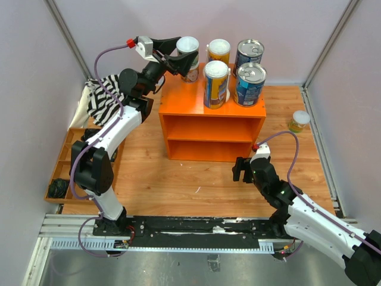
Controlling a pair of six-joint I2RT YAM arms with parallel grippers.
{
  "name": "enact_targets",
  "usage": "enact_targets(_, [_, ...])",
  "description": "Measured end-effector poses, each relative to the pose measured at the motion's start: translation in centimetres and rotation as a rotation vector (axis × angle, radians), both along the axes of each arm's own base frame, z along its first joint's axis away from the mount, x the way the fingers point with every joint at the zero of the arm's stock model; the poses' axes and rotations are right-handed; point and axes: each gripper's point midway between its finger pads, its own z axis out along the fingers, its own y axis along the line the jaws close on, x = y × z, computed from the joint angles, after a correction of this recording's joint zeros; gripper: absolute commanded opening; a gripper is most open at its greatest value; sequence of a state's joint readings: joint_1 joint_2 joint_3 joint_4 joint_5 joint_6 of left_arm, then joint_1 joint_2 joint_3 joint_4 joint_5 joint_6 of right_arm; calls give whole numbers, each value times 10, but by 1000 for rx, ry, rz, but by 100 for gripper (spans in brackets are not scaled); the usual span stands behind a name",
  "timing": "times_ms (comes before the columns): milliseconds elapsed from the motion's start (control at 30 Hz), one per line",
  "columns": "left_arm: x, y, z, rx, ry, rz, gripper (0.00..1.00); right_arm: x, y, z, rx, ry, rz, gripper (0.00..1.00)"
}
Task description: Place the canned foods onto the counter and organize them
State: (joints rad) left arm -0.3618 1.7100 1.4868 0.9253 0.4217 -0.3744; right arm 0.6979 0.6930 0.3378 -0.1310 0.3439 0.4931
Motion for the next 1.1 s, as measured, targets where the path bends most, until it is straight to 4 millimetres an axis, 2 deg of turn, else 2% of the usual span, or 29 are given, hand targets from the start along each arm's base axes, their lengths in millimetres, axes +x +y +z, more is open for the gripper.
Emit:
enact_targets(167, [3, 0, -3, 8, 11, 10, 99, 0, 0, 0, 1, 0, 1, 84])
enact_targets(733, [7, 3, -4, 31, 24, 42, 99, 0, 0, 0, 1, 0, 2, 84])
enact_targets(1100, [-2, 9, 8, 44, 10, 72, 99, 0, 0, 4, 12, -12, 2, 84])
